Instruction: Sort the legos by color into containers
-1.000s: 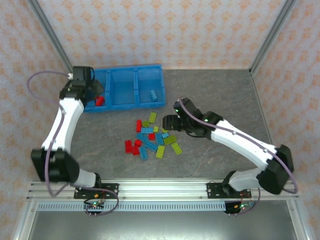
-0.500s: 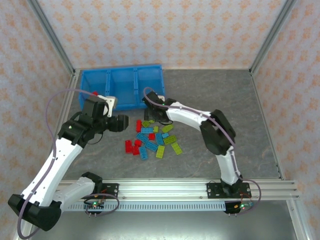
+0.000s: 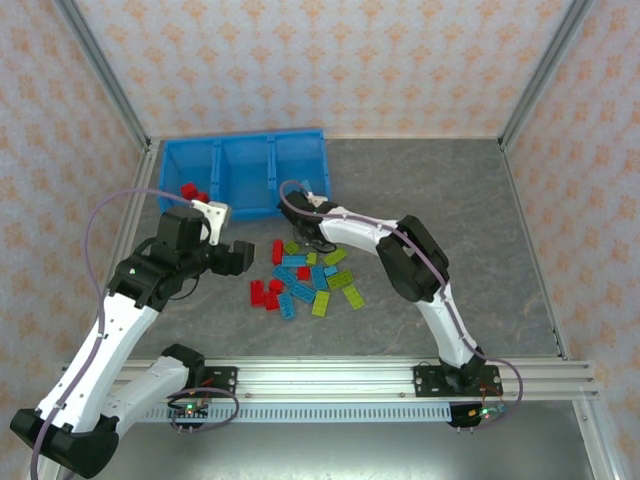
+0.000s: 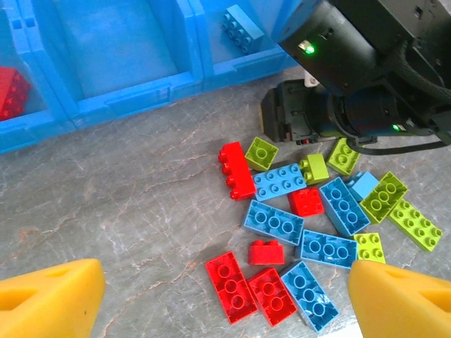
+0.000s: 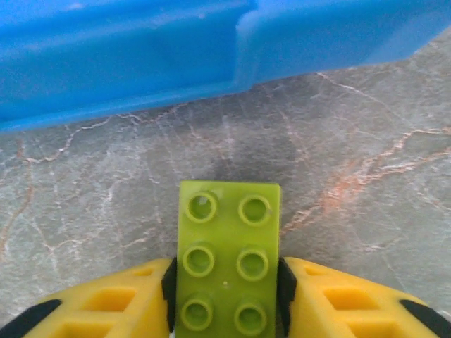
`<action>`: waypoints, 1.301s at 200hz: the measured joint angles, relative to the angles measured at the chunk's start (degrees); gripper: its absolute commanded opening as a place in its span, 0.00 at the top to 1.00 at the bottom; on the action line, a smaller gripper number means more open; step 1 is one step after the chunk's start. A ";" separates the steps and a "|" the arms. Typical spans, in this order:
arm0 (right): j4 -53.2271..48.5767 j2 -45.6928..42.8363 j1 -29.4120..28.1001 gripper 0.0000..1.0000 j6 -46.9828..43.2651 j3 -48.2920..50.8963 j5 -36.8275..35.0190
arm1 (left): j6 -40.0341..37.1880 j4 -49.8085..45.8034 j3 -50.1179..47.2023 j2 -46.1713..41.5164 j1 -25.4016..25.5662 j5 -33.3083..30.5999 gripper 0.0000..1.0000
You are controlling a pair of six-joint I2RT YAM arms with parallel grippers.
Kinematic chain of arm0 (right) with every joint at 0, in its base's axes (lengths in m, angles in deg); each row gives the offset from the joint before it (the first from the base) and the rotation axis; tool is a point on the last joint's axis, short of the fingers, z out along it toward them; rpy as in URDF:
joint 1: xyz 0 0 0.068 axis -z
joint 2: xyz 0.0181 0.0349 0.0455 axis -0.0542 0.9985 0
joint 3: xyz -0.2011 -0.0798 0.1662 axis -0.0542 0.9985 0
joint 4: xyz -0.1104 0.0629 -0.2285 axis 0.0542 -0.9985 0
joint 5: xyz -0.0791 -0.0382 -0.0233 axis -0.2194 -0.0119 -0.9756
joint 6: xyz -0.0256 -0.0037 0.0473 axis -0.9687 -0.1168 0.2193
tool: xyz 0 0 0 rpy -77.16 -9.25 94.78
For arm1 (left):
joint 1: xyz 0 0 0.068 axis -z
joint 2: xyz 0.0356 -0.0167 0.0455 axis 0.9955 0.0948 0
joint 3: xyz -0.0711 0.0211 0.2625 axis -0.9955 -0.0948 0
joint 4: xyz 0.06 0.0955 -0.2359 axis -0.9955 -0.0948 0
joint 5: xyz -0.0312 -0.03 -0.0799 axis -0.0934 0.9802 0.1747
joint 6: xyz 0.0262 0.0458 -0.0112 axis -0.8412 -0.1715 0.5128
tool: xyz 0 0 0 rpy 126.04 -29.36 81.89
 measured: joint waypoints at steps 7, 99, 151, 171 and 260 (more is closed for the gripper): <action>1.42 -0.96 -0.04 0.69 0.13 1.60 -0.11 | 0.00 0.00 0.00 -0.09 0.00 -0.35 0.10; 18.12 -30.32 -3.43 0.69 -10.99 22.51 -0.20 | 0.02 0.02 -0.74 -4.94 0.00 -5.95 0.09; 24.13 -16.76 -7.67 0.70 -22.03 -0.02 -1.20 | 0.26 0.04 -1.88 -9.20 -0.02 -12.61 0.08; 23.63 -5.51 -7.32 0.71 -25.44 -12.09 -2.21 | 0.26 0.24 -2.54 -10.75 -0.02 -15.15 0.08; 5.42 28.41 -5.46 0.43 -29.40 -56.68 -1.05 | 0.46 0.44 -3.26 -10.97 -0.07 -18.16 0.08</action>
